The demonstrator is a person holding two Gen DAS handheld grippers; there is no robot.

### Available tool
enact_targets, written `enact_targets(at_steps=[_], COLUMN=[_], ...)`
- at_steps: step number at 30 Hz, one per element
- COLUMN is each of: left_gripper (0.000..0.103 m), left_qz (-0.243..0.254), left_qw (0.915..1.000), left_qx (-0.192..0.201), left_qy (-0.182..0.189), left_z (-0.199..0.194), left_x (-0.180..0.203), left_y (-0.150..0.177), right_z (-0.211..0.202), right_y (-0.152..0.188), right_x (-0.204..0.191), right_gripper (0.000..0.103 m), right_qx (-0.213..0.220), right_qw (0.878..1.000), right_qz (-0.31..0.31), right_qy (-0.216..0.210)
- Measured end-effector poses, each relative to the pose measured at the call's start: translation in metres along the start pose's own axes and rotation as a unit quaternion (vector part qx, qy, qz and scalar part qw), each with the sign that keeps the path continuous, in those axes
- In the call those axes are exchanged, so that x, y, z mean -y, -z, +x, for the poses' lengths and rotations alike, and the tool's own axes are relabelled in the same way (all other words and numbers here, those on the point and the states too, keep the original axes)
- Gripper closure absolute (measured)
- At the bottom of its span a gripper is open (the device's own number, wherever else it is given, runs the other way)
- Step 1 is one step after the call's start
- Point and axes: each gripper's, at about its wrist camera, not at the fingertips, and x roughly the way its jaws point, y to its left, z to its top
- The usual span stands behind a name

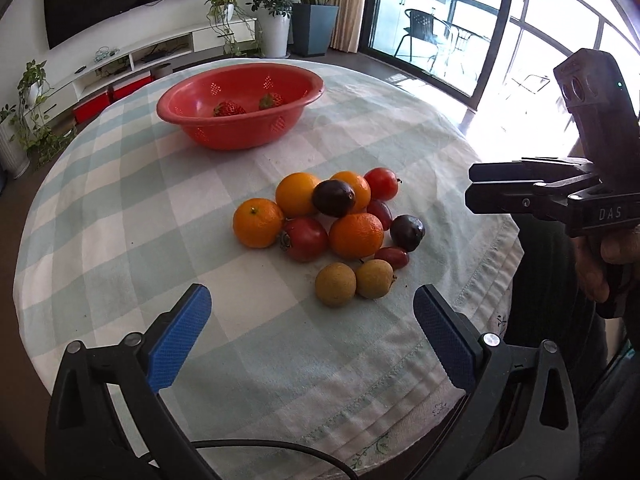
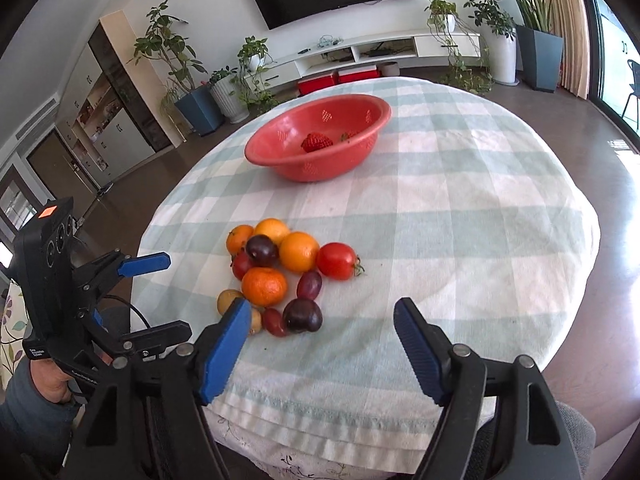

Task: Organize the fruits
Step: 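Move the left gripper back to the fruit pile and grasp a kiwi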

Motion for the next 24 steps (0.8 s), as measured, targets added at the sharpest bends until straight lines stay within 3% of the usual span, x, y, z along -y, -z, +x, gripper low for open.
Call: enact_targets(at_steps=[3,5,7,16,19,24], left_gripper=[0.020,0.045,0.053,0.053,0.064,0.072], left_qz=[0.055,0.089,0.109,0.153,0.159,0.165], left_qw=[0.9977,0.9942,0.9905,0.9805,0.9785,0.9782], left_qx=[-0.021,-0.043,-0.065,-0.082,-0.088,-0.089], left_qy=[0.035,0.042,0.052,0.092,0.099,0.090], left_z=[0.014,0.024,0.036,0.055,0.060,0.061], left_x=[0.002,0.006,0.006,0.004,0.004,0.002], left_y=[-0.008,-0.012,-0.013,-0.019,-0.021,-0.022], right_z=[0.000,0.001,0.002,0.007,0.009,0.013], right_y=[0.005,0.006,0.007,0.011,0.013,0.015], right_x=[0.002,0.001,0.000,-0.005,-0.007,-0.008], right_gripper=[0.031,0.033,0.034,0.035,0.036,0.037], right_qx=[-0.003,-0.005,-0.008,-0.023,-0.029,-0.037], right_qw=[1.000,1.000,1.000,0.999,0.999,0.999], right_qz=[0.003,0.001,-0.001,-0.010,-0.015,-0.013], right_qy=[-0.007,-0.008,-0.010,-0.021,-0.023,-0.026])
